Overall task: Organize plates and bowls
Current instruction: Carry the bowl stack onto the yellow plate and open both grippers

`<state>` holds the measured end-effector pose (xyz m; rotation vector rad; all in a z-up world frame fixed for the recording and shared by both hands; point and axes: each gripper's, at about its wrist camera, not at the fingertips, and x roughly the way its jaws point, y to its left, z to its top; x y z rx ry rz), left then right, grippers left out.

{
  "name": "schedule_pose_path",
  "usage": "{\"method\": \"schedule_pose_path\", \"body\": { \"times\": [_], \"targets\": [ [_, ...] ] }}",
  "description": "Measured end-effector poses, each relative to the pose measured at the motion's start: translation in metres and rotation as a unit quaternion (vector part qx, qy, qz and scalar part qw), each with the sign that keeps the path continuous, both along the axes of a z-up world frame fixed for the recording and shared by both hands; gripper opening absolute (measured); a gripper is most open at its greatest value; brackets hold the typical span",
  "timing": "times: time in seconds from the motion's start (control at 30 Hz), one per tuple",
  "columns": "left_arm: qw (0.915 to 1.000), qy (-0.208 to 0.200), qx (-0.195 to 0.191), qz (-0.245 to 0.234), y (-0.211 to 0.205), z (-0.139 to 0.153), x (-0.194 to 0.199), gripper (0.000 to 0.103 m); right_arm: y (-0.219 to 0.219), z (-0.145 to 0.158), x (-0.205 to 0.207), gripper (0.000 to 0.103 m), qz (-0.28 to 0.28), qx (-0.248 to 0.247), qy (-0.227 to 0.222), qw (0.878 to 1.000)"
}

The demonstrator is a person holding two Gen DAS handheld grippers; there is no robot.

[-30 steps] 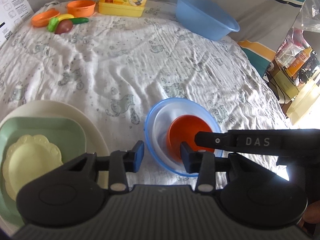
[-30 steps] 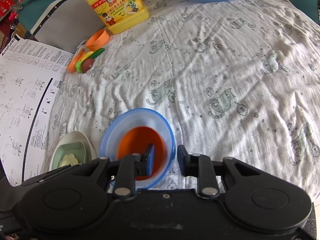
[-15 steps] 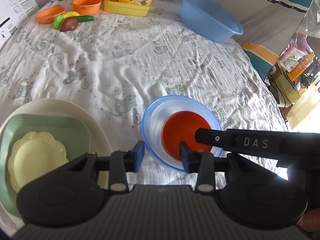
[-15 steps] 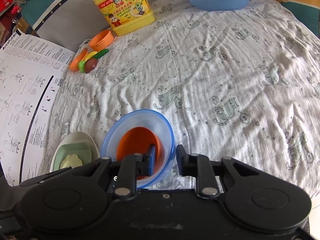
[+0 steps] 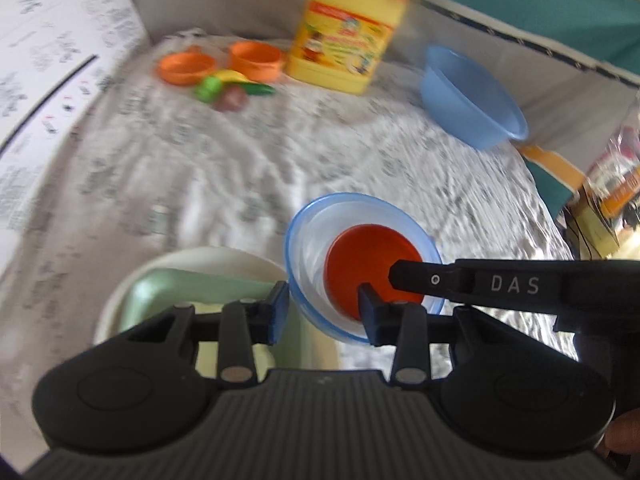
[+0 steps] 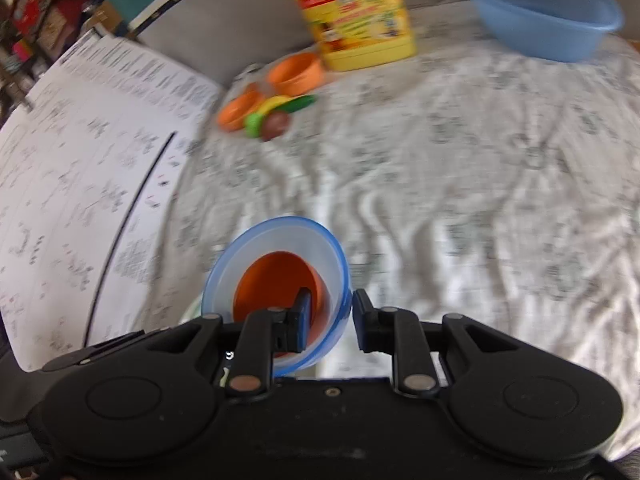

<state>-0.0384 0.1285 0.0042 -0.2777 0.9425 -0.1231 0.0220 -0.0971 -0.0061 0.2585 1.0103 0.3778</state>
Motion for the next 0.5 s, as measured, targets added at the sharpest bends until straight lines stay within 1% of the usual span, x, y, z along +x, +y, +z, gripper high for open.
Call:
{"method": "schedule_pose_path", "body": {
  "times": [0.1,0.23,0.37,0.5],
  "targets": [
    [0.9998,0.004,0.001,0.021,0.025,0.001,-0.008,0.036,0.027,0.002,0.001,0.022,0.026,0.004,0.007,1.000],
    [0.9990,0.016,0.007,0.042,0.048,-0.005,-0.021,0.036,0.055,-0.005,-0.001,0.022,0.056,0.000,0.022,0.998],
    [0.9982,0.030,0.011,0.050,0.062,-0.014,-0.032,0.037,0.073,-0.018,-0.004,0.022,0.076,-0.006,0.041,0.996],
    [0.9978,0.041,0.007,0.052,0.070,-0.024,-0.037,0.037,0.082,-0.028,-0.006,0.022,0.085,-0.012,0.055,0.995]
  ]
}}
